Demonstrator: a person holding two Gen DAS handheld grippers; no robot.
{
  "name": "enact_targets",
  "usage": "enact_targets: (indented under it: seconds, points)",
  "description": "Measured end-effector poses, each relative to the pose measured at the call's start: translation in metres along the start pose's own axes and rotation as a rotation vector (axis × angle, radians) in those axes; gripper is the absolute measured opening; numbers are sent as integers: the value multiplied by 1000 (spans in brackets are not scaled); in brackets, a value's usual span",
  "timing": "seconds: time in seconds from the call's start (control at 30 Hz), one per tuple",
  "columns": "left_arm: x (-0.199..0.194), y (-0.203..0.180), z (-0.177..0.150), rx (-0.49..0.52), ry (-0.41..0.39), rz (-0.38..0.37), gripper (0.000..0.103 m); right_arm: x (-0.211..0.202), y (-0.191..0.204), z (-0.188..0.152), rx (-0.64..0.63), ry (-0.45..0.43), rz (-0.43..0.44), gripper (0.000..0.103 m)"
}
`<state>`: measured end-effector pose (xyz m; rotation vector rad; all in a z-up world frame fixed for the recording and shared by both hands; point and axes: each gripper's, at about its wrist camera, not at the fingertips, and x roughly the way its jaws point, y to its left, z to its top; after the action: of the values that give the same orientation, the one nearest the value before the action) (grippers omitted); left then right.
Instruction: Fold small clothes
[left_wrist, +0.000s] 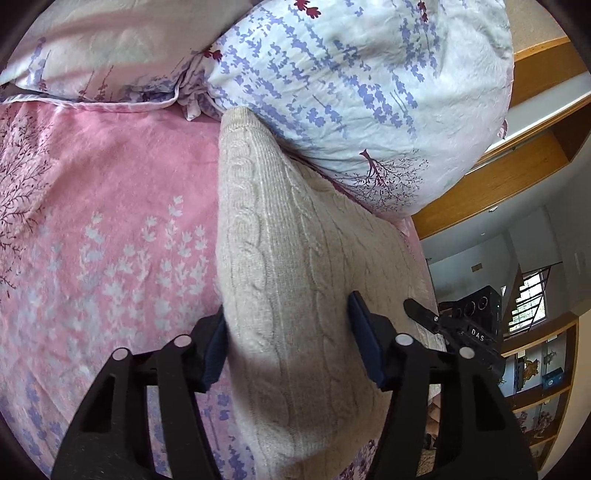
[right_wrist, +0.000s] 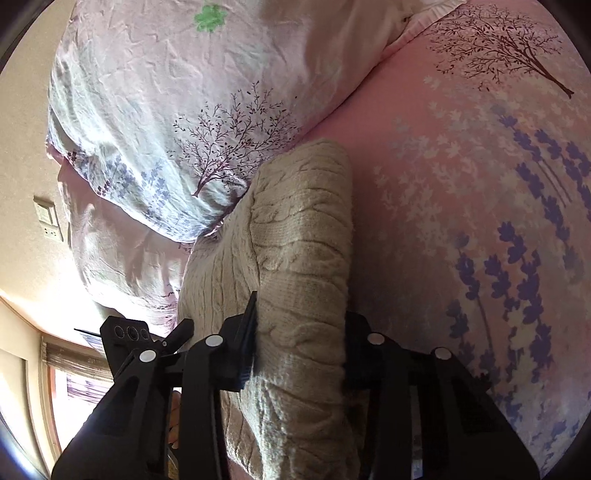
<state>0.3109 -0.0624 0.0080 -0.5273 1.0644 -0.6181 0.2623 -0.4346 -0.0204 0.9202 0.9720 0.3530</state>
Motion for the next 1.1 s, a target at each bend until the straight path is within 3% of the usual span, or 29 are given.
enact_targets:
  seconds: [0.03,0.13,0.37,0.53,0.6,0.7,0.83,0.93,1.03,1.1]
  points:
    - [-1,0,0,2,-4,-13,44,-1,5,-2,-23,-14,-10,34]
    - [-13,-1,-1,18,-11,-29,37,-5,26,-9,-80,-52,-10,32]
    - [-88,10,-11,105,-78,30,37,21,105,-36,-308,-55,13,30]
    - [-130,63,-6,34,-70,111,40,78,128,-54,-391,9,-12,30]
    - [-121,95,-2,-28,-46,180,45,105,124,-60,-394,35,-109,32]
    - [-122,110,2,-77,-75,110,50,106,115,-56,-341,65,-94,42]
    - [-155,79,-3,71,-233,192,48,74,105,-37,-257,10,-38,46]
    - [-168,48,-16,182,-280,181,50,72,101,-25,-203,-2,-2,46]
    - [-150,24,-27,266,-224,177,52,88,105,-29,-240,23,-25,14]
    - [-133,17,-30,290,-176,171,52,82,109,-31,-277,-44,-70,10]
